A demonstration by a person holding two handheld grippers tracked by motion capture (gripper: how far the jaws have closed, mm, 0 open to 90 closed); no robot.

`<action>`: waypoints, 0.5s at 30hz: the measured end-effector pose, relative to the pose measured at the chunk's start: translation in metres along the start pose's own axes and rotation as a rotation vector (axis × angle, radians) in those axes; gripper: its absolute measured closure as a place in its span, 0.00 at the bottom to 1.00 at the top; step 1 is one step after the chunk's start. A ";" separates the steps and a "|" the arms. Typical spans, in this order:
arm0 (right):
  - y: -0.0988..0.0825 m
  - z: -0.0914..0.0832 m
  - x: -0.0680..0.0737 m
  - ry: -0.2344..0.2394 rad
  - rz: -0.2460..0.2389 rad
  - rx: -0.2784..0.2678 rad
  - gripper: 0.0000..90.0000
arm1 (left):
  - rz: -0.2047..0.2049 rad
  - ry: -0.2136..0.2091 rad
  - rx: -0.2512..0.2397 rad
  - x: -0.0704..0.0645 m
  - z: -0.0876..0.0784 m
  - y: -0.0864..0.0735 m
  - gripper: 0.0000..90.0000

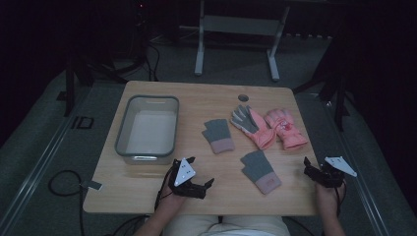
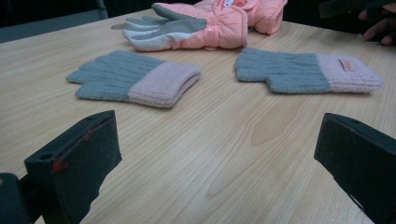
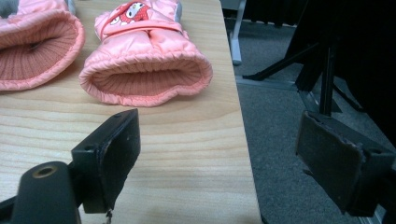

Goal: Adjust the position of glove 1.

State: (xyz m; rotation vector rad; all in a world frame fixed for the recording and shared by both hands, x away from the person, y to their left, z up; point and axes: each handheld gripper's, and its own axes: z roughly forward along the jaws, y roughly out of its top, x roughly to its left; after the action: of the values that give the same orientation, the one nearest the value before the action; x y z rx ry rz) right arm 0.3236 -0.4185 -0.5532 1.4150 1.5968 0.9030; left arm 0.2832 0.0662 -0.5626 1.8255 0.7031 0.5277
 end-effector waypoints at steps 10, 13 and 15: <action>0.001 0.002 0.003 -0.031 -0.019 0.021 0.16 | 0.009 0.008 -0.013 -0.002 -0.001 -0.001 0.00; 0.001 0.002 0.003 -0.028 -0.020 0.018 0.16 | 0.013 0.006 -0.010 -0.002 -0.001 0.000 0.00; 0.001 0.001 0.003 -0.030 -0.017 0.017 0.16 | 0.010 0.009 -0.011 -0.002 -0.001 0.000 0.00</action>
State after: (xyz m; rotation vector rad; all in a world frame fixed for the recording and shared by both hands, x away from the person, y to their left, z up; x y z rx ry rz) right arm 0.3251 -0.4159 -0.5534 1.4185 1.5949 0.8561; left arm 0.2809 0.0656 -0.5627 1.8184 0.6964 0.5448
